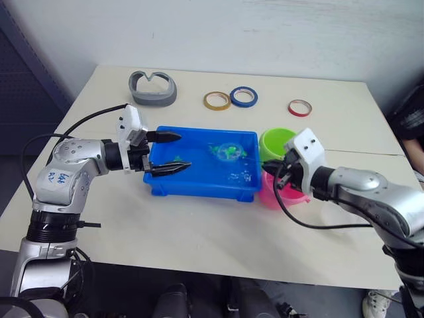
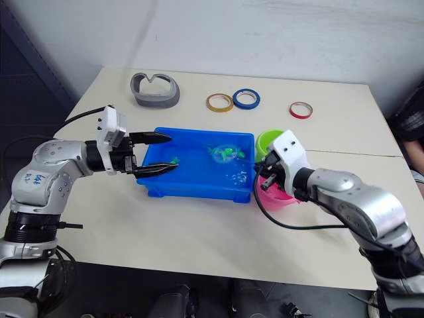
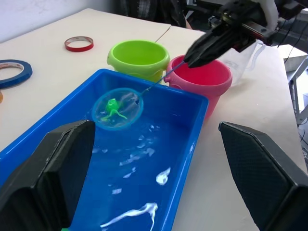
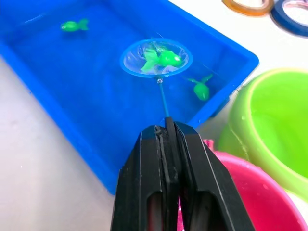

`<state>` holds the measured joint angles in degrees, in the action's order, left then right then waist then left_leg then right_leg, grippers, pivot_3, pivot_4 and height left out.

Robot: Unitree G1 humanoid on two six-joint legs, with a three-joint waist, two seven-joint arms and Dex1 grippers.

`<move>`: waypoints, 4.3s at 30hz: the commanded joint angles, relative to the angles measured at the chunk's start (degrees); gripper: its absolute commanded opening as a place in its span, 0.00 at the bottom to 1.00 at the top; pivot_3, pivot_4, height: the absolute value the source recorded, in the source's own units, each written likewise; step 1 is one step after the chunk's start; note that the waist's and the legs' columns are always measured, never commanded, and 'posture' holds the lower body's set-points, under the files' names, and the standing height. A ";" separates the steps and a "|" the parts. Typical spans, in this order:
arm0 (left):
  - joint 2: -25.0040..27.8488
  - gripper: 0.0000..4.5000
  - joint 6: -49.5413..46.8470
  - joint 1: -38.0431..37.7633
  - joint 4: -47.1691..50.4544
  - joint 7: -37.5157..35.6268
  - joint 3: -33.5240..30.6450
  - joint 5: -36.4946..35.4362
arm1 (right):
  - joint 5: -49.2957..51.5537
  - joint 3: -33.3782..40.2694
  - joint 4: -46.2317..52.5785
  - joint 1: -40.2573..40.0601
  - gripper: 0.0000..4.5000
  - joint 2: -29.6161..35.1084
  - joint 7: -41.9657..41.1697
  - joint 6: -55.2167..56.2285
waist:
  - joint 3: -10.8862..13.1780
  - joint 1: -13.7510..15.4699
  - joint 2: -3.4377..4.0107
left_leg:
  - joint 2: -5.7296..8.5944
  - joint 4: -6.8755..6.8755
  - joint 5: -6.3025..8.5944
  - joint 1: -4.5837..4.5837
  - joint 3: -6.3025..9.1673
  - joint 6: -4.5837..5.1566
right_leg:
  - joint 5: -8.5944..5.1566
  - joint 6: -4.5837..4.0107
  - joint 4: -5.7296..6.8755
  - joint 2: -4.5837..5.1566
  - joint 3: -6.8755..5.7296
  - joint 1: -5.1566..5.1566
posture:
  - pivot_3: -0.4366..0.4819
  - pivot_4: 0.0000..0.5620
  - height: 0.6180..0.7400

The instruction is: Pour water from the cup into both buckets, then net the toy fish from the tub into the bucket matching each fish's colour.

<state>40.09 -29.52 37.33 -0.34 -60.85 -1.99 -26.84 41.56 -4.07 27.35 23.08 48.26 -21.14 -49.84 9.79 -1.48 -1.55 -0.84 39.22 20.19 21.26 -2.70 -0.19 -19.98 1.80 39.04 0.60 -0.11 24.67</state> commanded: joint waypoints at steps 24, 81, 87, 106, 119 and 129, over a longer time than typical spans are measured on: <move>-10.28 1.00 6.24 12.11 -11.53 -5.05 4.57 2.50 | -40.85 14.95 -1.94 -20.82 0.00 16.40 -7.25 37.57 | 0.00 -0.05 0.00 | 0.08 0.04 -0.03 -0.17 -0.16 -0.05 | 0.00 0.00 0.08 -0.08 0.17 -0.04 | 0.48 0.27 1.00; 2.17 1.00 -0.45 -0.68 2.42 0.72 -3.32 1.00 | -10.70 7.62 -13.85 11.22 0.00 -19.16 -1.79 -14.10 | -0.03 -0.24 0.23 | 0.09 0.51 0.07 -0.03 -0.07 0.07 | 0.00 0.00 0.59 0.02 0.20 0.06 | 0.48 0.27 1.00; 0.89 1.00 0.36 0.80 1.08 0.32 -2.15 1.06 | -9.71 8.08 -3.72 7.31 0.00 -14.84 -5.81 -11.88 | -0.02 -0.09 0.22 | 0.09 0.49 0.08 0.01 -0.07 0.08 | 0.00 0.00 0.57 0.02 0.19 0.08 | 0.48 0.27 1.00; -8.28 1.00 7.37 11.91 -13.01 -4.74 3.96 3.72 | -23.56 23.67 8.80 -14.55 0.00 6.25 -12.23 12.78 | -0.02 -0.03 0.22 | 0.10 0.48 0.08 -0.07 -0.09 0.07 | 0.00 0.00 0.47 -0.06 0.25 0.03 | 0.48 0.27 1.00; -7.18 1.00 6.60 9.96 -10.50 -4.66 2.66 3.46 | -63.87 11.57 -9.45 -17.66 0.00 23.05 -6.05 60.30 | -0.01 -0.26 0.24 | 0.11 0.54 0.07 -0.16 -0.24 0.05 | 0.00 0.01 0.49 -0.10 0.41 0.06 | 0.48 0.27 1.00; -3.38 1.00 4.32 6.22 -7.36 -3.69 0.24 2.97 | -42.89 12.04 -11.87 -6.14 0.00 10.91 -15.12 46.53 | -0.01 -0.26 0.22 | 0.08 0.62 0.06 -0.17 -0.26 0.02 | 0.00 0.00 0.53 -0.09 0.40 0.05 | 0.48 0.27 1.00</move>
<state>35.36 -25.00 43.90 -9.62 -64.53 0.29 -23.07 -9.42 5.62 11.86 15.22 60.46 -33.38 3.39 9.78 -1.75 -1.33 -0.78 39.86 20.25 21.08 -2.95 -0.18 -19.98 1.81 39.59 0.50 0.28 24.72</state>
